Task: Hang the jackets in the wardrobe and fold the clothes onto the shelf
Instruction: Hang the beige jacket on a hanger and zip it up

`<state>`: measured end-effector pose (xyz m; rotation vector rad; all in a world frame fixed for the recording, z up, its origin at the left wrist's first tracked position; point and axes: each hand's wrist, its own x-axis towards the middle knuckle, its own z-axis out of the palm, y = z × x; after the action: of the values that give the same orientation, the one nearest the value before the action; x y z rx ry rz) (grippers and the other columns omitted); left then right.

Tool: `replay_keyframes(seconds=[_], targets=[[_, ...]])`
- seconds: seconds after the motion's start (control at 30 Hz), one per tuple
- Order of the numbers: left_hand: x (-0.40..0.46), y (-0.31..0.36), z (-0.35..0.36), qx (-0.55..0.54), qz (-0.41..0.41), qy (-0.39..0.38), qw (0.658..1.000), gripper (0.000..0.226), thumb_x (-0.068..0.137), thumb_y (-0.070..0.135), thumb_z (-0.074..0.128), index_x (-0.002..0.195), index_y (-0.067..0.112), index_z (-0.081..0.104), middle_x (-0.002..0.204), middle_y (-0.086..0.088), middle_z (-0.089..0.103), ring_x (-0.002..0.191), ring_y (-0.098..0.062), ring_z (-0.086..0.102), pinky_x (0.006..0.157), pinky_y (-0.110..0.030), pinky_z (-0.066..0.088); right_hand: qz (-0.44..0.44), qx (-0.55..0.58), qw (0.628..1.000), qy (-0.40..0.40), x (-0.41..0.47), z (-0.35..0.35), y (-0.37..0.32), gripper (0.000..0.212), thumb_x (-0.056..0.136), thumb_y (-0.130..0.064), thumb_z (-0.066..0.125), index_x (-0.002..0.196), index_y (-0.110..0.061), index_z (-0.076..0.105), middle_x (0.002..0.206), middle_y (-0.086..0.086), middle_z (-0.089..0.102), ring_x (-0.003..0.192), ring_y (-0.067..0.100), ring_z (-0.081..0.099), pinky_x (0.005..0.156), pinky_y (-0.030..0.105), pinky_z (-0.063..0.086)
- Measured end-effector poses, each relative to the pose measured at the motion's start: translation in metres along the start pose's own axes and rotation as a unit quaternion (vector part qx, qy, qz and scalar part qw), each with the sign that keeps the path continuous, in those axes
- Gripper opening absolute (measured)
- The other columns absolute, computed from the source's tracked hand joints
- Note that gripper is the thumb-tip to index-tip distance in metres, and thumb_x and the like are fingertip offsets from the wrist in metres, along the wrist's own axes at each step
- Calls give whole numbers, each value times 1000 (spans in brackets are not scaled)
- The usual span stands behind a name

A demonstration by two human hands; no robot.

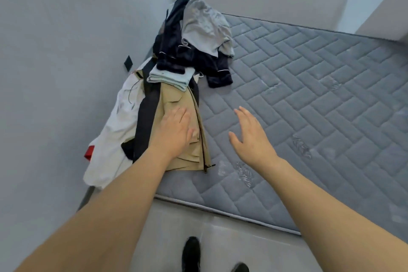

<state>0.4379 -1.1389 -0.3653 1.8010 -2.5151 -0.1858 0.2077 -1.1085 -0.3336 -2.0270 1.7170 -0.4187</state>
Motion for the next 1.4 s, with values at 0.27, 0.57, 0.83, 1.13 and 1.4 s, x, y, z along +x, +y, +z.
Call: replay_keyframes(seconds=[0.27,0.57,0.83,1.13,1.4], targets=[[4,-83,4,-1,-101,-19,995,56,102,33,42,151,7,33,156,-9,34,145,-24,27,121,-40,18,0,25,995,-95,90,36,-19,62,98,-24,50,153,-10,23,161,8,18,148,22,18,121,36,17],[74,-144,29,-144,-262,-21,954,41,99,26,49,135,8,51,137,-8,54,117,-21,52,99,-33,42,83,107,978,-161,202,75,-9,62,97,-24,48,153,-14,23,158,5,24,142,22,28,111,33,27],[178,-185,143,-333,-342,-156,865,45,95,37,52,133,13,47,116,0,59,103,-19,59,83,-33,50,191,185,951,-157,305,181,38,41,96,-22,53,136,-20,46,129,0,51,82,2,49,60,9,39],[202,-195,240,-392,-353,-109,843,15,95,12,44,103,10,56,91,-1,58,78,-14,54,73,-35,52,290,238,909,-180,364,273,86,56,97,-28,52,149,-15,33,142,4,47,102,14,47,82,27,39],[122,-194,229,-263,-139,-483,823,17,87,17,50,89,8,66,84,-4,66,81,-22,64,71,-35,54,270,240,915,-182,382,302,72,54,92,-20,58,143,-11,41,117,4,58,93,13,58,70,24,43]])
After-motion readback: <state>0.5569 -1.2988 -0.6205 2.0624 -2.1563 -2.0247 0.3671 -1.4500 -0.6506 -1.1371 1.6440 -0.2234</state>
